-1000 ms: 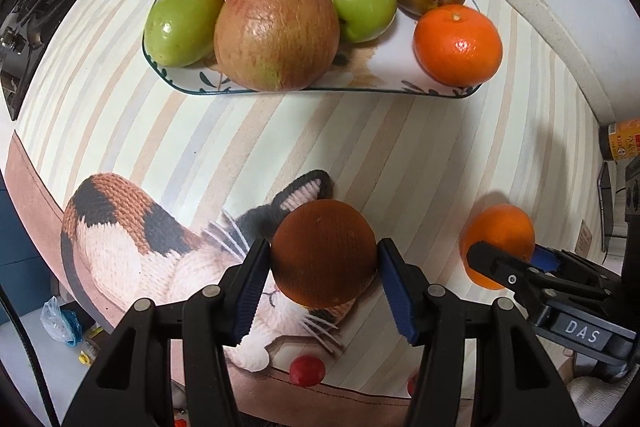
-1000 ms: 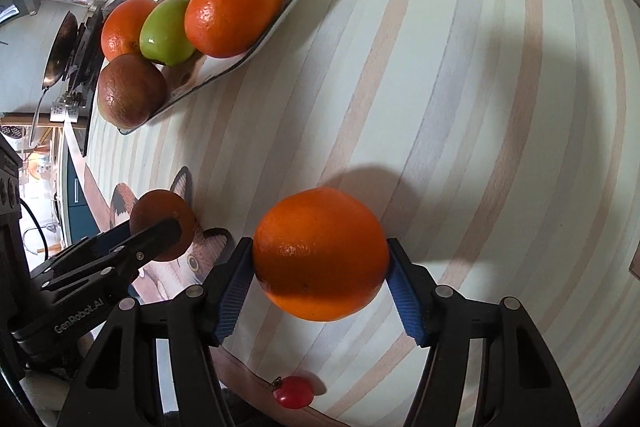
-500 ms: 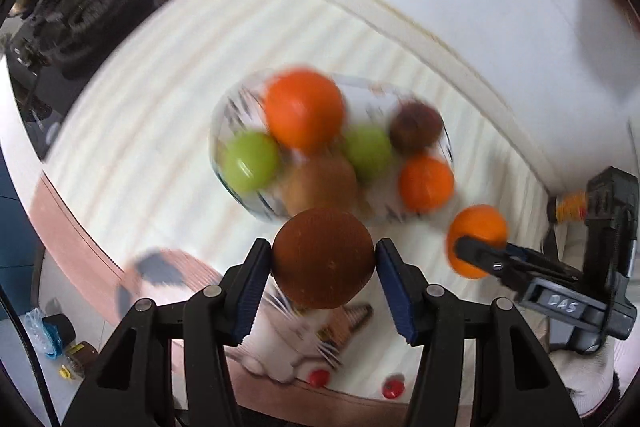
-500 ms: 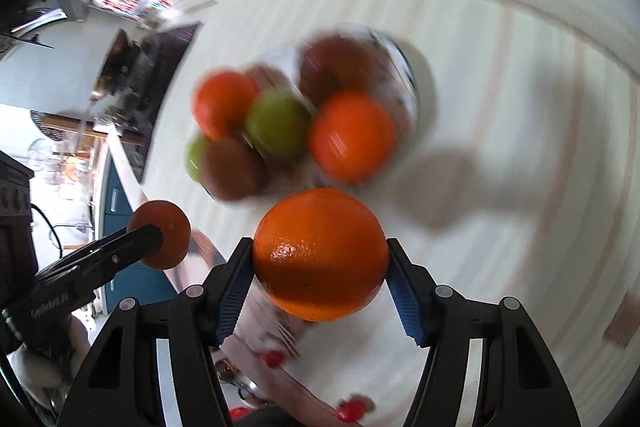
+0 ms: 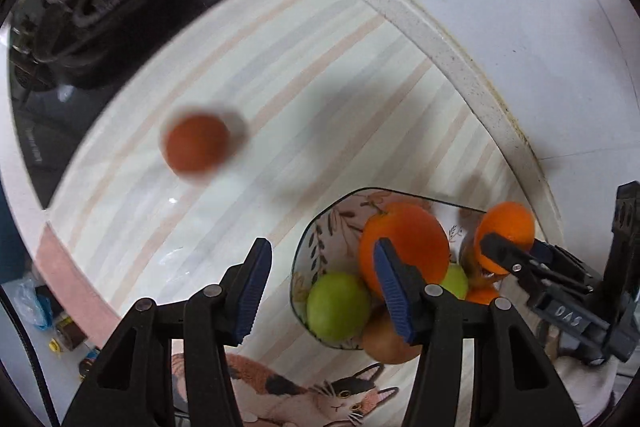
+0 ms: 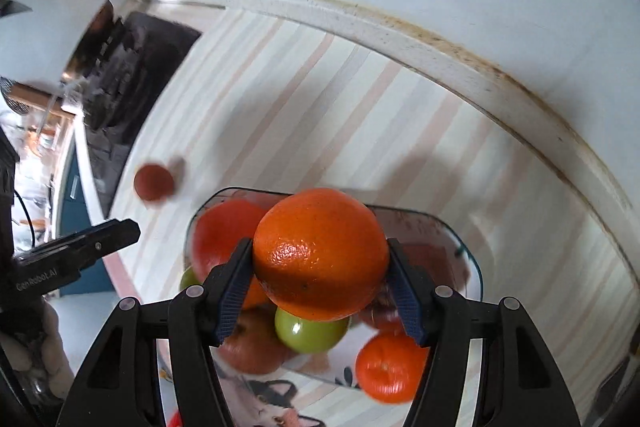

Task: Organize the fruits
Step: 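Carry the tangerine onto the plate with the right tool while the left tool carries the dark orange there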

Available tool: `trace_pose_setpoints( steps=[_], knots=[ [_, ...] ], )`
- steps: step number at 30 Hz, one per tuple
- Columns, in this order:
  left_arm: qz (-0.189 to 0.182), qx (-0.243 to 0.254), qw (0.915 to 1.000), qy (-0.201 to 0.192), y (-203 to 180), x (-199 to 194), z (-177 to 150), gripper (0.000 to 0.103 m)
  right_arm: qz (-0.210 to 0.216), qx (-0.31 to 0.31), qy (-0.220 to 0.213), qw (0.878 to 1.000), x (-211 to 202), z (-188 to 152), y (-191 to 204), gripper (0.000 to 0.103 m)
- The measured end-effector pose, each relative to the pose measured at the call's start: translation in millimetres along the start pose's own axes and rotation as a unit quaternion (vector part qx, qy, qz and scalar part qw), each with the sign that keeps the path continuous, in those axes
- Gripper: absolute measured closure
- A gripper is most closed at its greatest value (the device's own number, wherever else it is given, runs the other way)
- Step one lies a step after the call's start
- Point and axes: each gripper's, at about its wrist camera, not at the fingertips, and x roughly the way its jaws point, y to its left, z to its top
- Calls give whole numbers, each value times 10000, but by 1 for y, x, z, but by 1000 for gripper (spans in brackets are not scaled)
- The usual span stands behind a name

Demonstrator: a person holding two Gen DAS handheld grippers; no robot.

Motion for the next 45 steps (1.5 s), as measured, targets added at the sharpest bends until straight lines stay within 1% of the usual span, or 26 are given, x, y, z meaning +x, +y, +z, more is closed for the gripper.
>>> trace_pose_setpoints(
  steps=[2, 3, 4, 5, 6, 8, 10, 12, 14, 15, 16, 18, 20, 21, 23, 24, 27, 28, 29, 30, 31, 33, 36, 39, 43, 45],
  knots=[
    [-158, -273, 9995, -86, 18, -1, -2, 53, -100, -111, 123, 9998, 9, 5, 3, 36],
    [-190, -368, 9990, -151, 26, -3, -7, 52, -172, -137, 255, 9994, 17, 7, 3, 36],
    [-156, -517, 9981, -290, 40, -5, -20, 51, -224, -120, 381, 9989, 25, 7, 2, 36],
    [-75, -595, 9976, -336, 47, -5, -28, 51, -222, -140, 383, 9989, 29, 8, 2, 37],
    [89, -653, 9973, -321, 55, -3, -40, 51, -230, -210, 402, 9987, 32, 7, 3, 36],
    [264, -820, 9960, -219, 77, 2, -62, 51, -249, -255, 442, 9984, 37, 7, 4, 36],
    [423, -1200, 9916, -246, 106, 3, -73, 51, -290, -250, 474, 9981, 34, 8, 5, 36],
    [455, -1560, 9860, -364, 135, -3, -68, 51, -272, -190, 546, 9980, 34, 8, 3, 36],
    [357, -1745, 9832, -412, 153, -11, -51, 51, -308, -206, 557, 9978, 32, 9, 2, 36],
    [318, -1751, 9830, -461, 156, -15, -40, 51, -332, -207, 554, 9977, 31, 8, 2, 36],
    [288, -1697, 9834, -579, 158, -21, -26, 51, -395, -238, 525, 9976, 29, 6, 3, 36],
    [372, -1532, 9843, -794, 159, -32, 4, 47, -550, -307, 456, 9970, 27, 4, 9, 36],
    [247, -1452, 9851, -885, 157, -34, 31, 46, -635, -237, 446, 9967, 27, -1, 11, 36],
    [220, -1460, 9851, -879, 158, -31, 44, 46, -652, -192, 449, 9967, 27, -2, 12, 36],
    [-22, -1506, 9853, -801, 160, -22, 72, 46, -703, -11, 457, 9965, 27, -3, 13, 36],
    [-124, -1539, 9853, -731, 159, -15, 87, 46, -665, 165, 448, 9966, 27, -2, 12, 36],
    [-299, -1504, 9862, -619, 154, 3, 118, 46, -548, 502, 419, 9964, 31, 0, 8, 36],
    [-345, -1430, 9876, -555, 151, 7, 123, 46, -549, 576, 394, 9961, 31, -1, 6, 36],
    [-353, -1375, 9887, -487, 147, 12, 128, 44, -572, 644, 356, 9956, 31, -2, 5, 36],
    [-462, -1315, 9892, -443, 142, 17, 133, 43, -605, 676, 318, 9954, 32, -2, 3, 36],
    [-608, -1147, 9910, -330, 133, 24, 140, 43, -637, 692, 297, 9951, 33, -1, 7, 36],
    [-624, -943, 9933, -237, 119, 30, 148, 42, -638, 794, 262, 9945, 30, -4, 6, 36],
    [-415, -517, 9976, -186, 96, 39, 163, 43, -667, 833, 237, 9940, 29, -4, 5, 36],
    [-294, -95, 9995, -59, 75, 53, 174, 48, -712, 938, 194, 9929, 29, -1, 4, 36],
    [-28, 268, 9992, -298, 61, 55, 179, 50, -680, 1054, 141, 9920, 30, 5, 4, 36],
    [-15, 343, 9988, -336, 59, 55, 179, 50, -645, 1072, 76, 9921, 27, 5, 3, 36]
  ],
)
